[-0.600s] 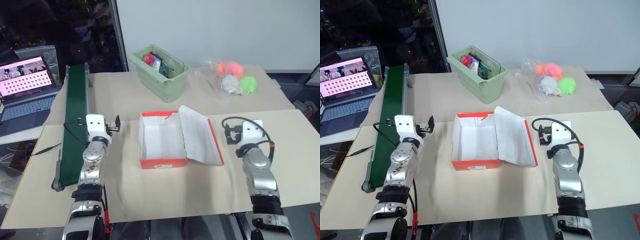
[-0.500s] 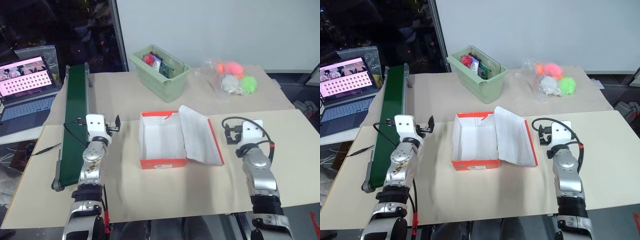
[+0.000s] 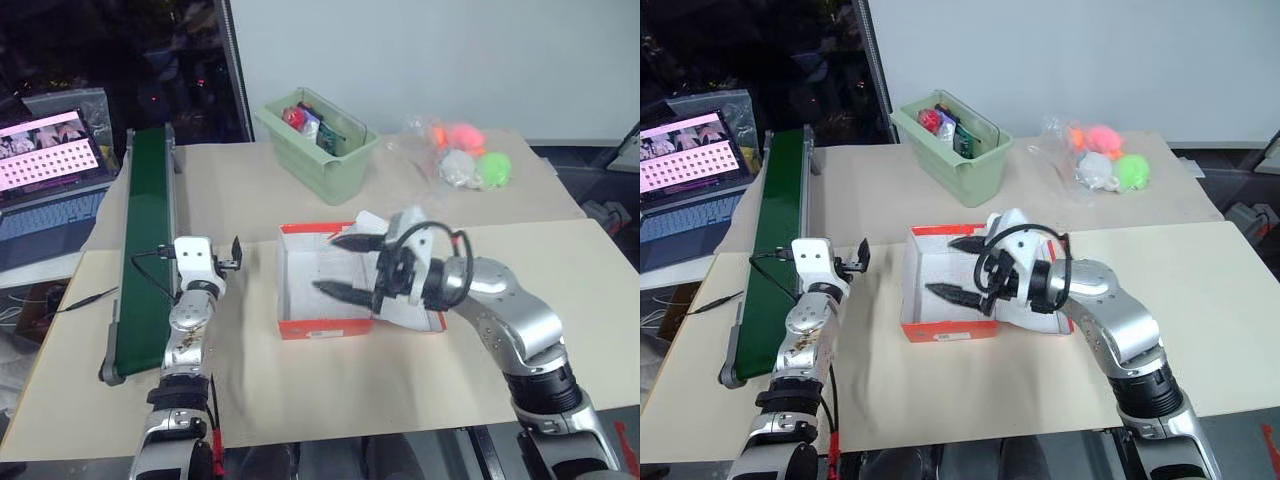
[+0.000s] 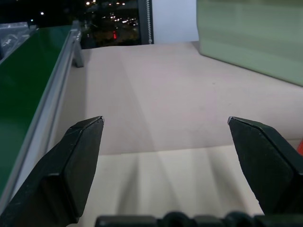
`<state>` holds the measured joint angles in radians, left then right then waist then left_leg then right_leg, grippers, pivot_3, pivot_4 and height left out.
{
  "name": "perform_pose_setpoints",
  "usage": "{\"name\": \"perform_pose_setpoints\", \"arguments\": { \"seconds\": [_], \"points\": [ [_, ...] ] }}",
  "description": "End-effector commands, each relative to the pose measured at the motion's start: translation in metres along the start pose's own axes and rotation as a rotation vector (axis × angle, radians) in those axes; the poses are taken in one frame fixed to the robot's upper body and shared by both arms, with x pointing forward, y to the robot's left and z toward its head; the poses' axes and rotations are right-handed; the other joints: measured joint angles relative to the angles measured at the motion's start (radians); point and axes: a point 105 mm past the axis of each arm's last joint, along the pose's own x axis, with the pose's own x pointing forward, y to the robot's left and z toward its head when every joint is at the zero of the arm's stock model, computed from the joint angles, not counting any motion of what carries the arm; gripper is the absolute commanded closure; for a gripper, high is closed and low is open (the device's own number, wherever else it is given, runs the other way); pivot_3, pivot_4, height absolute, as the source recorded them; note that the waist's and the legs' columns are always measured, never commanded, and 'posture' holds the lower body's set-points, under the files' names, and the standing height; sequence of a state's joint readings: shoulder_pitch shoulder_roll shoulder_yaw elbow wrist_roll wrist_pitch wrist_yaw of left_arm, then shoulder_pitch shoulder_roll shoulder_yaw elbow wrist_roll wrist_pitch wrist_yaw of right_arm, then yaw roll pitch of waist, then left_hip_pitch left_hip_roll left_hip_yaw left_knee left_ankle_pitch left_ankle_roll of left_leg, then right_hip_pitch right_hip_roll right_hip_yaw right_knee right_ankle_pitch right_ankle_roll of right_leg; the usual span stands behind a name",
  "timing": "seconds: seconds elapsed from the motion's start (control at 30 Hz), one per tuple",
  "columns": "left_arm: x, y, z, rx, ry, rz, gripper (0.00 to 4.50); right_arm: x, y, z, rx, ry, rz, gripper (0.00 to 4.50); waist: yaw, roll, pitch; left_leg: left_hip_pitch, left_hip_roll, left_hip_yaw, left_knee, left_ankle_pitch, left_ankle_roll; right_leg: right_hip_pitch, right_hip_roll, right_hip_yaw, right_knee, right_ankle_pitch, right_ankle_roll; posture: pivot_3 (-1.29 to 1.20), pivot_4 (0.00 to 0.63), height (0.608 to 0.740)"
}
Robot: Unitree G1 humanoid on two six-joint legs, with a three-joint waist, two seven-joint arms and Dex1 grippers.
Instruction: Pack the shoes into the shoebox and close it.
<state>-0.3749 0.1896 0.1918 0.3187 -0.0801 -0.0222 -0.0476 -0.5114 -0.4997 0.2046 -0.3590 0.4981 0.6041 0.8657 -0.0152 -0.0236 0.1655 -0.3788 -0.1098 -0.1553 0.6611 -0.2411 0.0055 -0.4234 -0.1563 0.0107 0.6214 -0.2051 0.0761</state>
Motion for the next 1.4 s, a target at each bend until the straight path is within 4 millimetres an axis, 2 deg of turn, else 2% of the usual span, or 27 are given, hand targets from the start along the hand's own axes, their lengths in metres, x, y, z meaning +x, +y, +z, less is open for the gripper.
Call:
{"name": "perform_pose_setpoints", "arguments": {
  "seconds": [0.03, 0.13, 0.23, 0.33, 0.43, 0.47, 0.77, 1.0, 1.1, 1.4],
  "points": [
    [-0.009, 0.021, 0.032, 0.033, -0.093, 0.108, 0.00, 0.011, 0.004, 0.009, -0.038, -0.016, 0.058, 0.03, -0.001, 0.000, 0.000, 0.000, 0.001, 0.000, 0.000, 0.000, -0.001, 0.000, 0.001, 0.000, 0.000, 0.001, -0.001, 0.00, 0.150, 0.740],
    [-0.029, 0.053, 0.064, 0.116, -0.154, 0.263, 0.00, 0.017, 0.004, 0.008, -0.042, -0.010, 0.067, 0.03, -0.003, -0.001, 0.000, 0.001, 0.003, 0.000, 0.000, 0.000, -0.002, -0.001, 0.003, 0.001, 0.000, 0.001, -0.002, 0.00, 0.150, 0.740],
    [-0.051, 0.081, 0.070, 0.199, -0.115, 0.399, 0.00, 0.020, 0.005, 0.009, -0.023, -0.032, 0.074, 0.03, -0.003, -0.001, 0.000, 0.001, 0.004, 0.000, 0.000, -0.002, -0.005, -0.003, 0.007, 0.003, 0.001, 0.002, -0.002, 0.00, 0.150, 0.740],
    [-0.075, 0.114, 0.048, 0.267, 0.023, 0.499, 0.00, 0.021, 0.002, 0.008, -0.002, -0.046, 0.053, 0.03, -0.002, 0.000, 0.000, 0.001, 0.005, 0.000, 0.000, -0.003, -0.006, -0.003, 0.009, 0.003, 0.001, 0.002, -0.003, 0.00, 0.150, 0.740],
    [-0.093, 0.132, 0.024, 0.252, 0.130, 0.540, 0.00, 0.021, -0.001, 0.011, 0.015, -0.071, 0.030, 0.03, 0.000, 0.000, 0.000, 0.003, 0.005, 0.000, 0.000, -0.003, -0.007, -0.003, 0.009, 0.003, 0.002, 0.002, -0.003, 0.00, 0.150, 0.740],
    [-0.096, 0.132, 0.019, 0.244, 0.151, 0.524, 0.00, 0.021, -0.002, 0.013, 0.020, -0.080, 0.022, 0.03, 0.001, -0.001, 0.000, 0.003, 0.005, 0.000, 0.000, -0.003, -0.007, -0.003, 0.009, 0.003, 0.002, 0.002, -0.003, 0.00, 0.150, 0.740],
    [-0.103, 0.119, 0.014, 0.193, 0.159, 0.468, 0.00, 0.017, -0.011, 0.012, 0.020, -0.065, -0.073, 0.03, 0.021, -0.001, 0.000, 0.003, 0.006, 0.001, 0.000, -0.004, -0.009, -0.002, 0.009, 0.003, 0.000, 0.002, -0.003, 0.00, 0.150, 0.740],
    [-0.093, 0.102, 0.020, 0.170, 0.132, 0.406, 0.00, 0.018, -0.017, 0.006, 0.062, -0.083, -0.125, 0.03, 0.016, -0.001, 0.000, 0.003, 0.006, 0.003, 0.000, -0.005, -0.009, -0.002, 0.010, 0.003, 0.000, 0.002, -0.003, 0.00, 0.150, 0.740],
    [-0.092, 0.100, 0.020, 0.170, 0.133, 0.405, 0.00, 0.016, -0.015, 0.005, 0.105, -0.112, -0.111, 0.03, 0.014, -0.001, 0.000, 0.003, 0.006, 0.003, 0.000, -0.005, -0.009, -0.002, 0.010, 0.003, 0.000, 0.002, -0.003, 0.00, 0.150, 0.740],
    [-0.088, 0.092, 0.023, 0.158, 0.124, 0.379, 0.00, 0.014, -0.006, -0.012, 0.080, -0.020, -0.056, 0.03, 0.011, -0.001, 0.000, 0.003, 0.006, 0.004, 0.000, -0.005, -0.009, -0.002, 0.010, 0.003, 0.000, 0.002, -0.003, 0.00, 0.150, 0.740]
  ]
}}
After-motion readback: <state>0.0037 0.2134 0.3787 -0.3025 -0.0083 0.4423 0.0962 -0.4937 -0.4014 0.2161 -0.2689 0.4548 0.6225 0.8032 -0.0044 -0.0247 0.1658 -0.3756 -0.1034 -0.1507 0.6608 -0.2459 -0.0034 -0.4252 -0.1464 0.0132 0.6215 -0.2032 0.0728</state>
